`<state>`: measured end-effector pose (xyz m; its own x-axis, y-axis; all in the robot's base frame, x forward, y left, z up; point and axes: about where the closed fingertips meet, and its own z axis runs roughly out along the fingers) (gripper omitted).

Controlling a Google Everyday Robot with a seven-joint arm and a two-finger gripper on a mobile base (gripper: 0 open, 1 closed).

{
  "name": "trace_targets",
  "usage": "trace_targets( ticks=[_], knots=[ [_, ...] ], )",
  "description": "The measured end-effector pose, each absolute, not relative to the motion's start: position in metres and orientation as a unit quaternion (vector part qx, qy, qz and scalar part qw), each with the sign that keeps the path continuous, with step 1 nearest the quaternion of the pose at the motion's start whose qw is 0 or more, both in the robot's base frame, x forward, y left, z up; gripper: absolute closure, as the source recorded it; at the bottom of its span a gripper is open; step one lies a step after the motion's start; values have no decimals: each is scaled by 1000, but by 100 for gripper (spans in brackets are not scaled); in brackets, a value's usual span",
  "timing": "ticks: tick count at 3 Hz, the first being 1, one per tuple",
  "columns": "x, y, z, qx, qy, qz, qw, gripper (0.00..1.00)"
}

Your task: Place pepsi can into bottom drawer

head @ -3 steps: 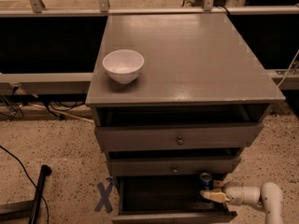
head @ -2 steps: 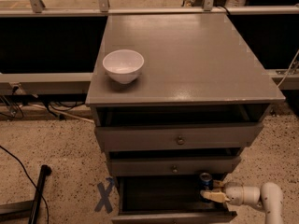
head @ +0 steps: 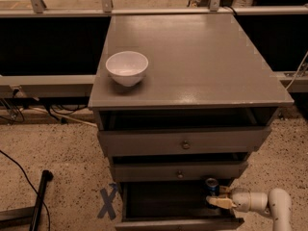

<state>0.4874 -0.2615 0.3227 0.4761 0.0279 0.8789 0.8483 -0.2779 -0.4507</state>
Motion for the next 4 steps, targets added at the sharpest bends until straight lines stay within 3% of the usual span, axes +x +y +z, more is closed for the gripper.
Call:
trace_targets(
  ticks=[2,4],
  knots=[
    [488,-261,322,-693,-313,-400,511,100],
    [483,-257,285,-757,-208,-341,516,100]
  ],
)
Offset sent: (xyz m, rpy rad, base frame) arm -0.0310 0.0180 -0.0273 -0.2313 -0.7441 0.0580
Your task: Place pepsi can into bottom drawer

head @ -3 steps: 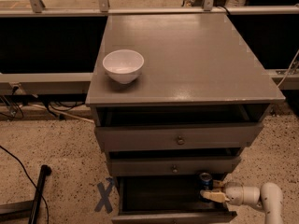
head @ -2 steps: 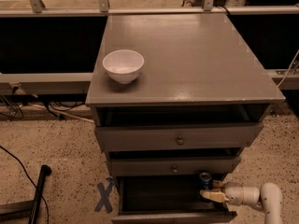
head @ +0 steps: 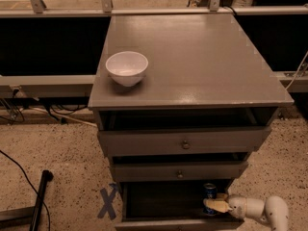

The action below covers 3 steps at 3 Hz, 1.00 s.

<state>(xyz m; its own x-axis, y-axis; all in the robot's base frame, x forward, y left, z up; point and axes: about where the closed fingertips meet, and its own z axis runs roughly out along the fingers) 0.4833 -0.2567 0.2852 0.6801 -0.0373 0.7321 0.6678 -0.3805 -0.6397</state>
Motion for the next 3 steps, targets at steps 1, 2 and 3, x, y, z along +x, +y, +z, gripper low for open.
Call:
trace_targets(
  ticks=[1,2,3],
  knots=[
    [477,-251,274,-776,-179,-319,514,100],
    [476,-250,273,-778,-175,-316,514,100],
    [485,-243,268,-795,-173,-303,497,100]
  ],
)
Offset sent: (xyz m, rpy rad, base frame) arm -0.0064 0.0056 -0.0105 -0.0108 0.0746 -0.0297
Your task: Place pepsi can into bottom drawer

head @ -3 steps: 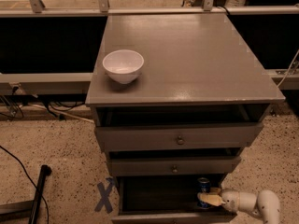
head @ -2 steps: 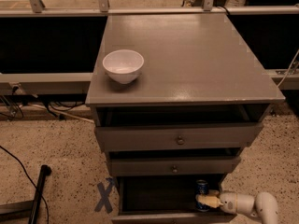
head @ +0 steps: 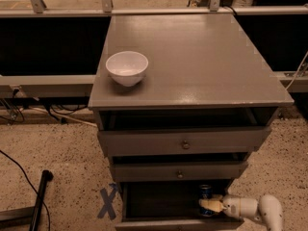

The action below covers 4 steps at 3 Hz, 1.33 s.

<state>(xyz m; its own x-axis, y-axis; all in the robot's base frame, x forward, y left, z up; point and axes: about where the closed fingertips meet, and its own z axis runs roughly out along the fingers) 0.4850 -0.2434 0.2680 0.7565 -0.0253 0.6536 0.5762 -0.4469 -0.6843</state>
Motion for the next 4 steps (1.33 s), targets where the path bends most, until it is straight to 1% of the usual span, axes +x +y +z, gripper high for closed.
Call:
trace_targets(
  ticks=[2,3,4],
  knots=[
    [513,-224,240,-839,-163,-271,442,100],
    [517,-222,228,-856,-146,-275,414,100],
    [519,-221,217,-878,-145,-278,362,100]
  ],
)
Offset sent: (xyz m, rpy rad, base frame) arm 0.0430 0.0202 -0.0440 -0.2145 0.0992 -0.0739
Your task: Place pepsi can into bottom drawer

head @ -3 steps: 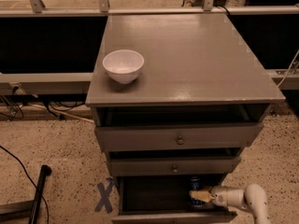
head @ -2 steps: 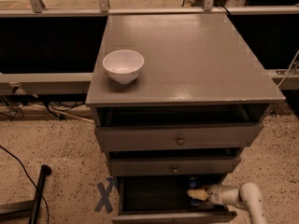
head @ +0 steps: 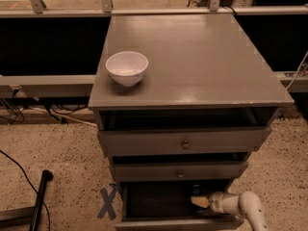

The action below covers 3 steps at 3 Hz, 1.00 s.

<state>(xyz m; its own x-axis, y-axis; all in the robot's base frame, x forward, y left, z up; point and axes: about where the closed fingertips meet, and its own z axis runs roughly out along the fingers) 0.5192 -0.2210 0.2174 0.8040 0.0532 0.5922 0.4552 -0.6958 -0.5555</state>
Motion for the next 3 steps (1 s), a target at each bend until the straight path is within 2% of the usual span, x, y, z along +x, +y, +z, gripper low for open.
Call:
trace_targets(
  ticks=[1,2,3],
  knots=[
    [520,-213,202,-894,-148,-268,328,100],
    [520,-211,200,-894,-148,-267,328,82],
    [519,-207,199,-893,-149,-265,331,51]
  ],
)
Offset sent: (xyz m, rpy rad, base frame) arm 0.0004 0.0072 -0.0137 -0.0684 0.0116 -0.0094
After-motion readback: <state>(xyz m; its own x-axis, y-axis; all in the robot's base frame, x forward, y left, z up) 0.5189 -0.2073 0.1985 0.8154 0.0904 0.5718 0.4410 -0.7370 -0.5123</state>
